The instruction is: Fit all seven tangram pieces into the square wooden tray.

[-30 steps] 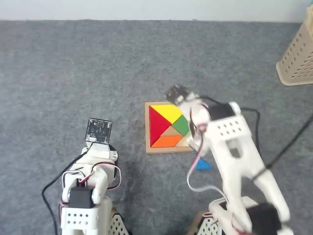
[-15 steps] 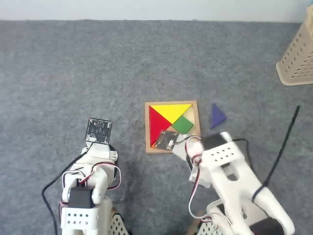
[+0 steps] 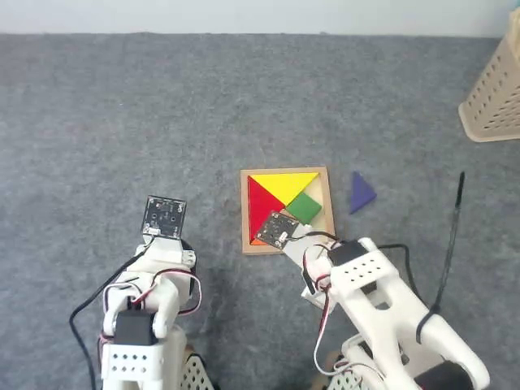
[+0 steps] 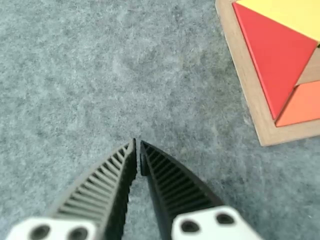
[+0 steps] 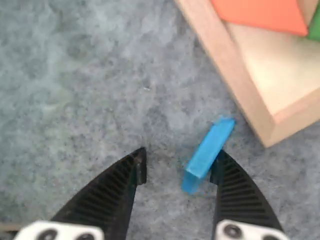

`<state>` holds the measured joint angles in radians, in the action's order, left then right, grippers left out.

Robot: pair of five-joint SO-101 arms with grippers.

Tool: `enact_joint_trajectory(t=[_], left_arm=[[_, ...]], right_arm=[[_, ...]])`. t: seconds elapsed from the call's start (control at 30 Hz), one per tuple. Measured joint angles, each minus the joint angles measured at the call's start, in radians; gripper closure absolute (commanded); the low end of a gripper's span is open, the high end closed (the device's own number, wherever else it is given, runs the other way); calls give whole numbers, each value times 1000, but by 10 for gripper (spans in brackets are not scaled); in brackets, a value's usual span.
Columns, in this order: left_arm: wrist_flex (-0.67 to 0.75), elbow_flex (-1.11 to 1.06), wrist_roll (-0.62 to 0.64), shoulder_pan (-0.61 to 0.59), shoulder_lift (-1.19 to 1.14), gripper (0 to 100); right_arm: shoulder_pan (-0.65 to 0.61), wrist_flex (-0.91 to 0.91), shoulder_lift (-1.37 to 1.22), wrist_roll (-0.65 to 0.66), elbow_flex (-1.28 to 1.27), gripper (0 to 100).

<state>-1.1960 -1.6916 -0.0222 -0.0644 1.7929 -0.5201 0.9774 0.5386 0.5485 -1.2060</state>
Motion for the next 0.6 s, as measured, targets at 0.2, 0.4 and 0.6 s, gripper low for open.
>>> enact_joint_trajectory(t=[0.2, 0.4, 0.6], left_arm=[[0, 0, 0, 0, 0, 989], [0, 0, 0, 0, 0, 989], [0, 0, 0, 0, 0, 989]], right_arm=[[57, -6, 12, -3, -2, 950], [204, 2, 17, -3, 29, 972], [282, 2, 17, -3, 31, 975]])
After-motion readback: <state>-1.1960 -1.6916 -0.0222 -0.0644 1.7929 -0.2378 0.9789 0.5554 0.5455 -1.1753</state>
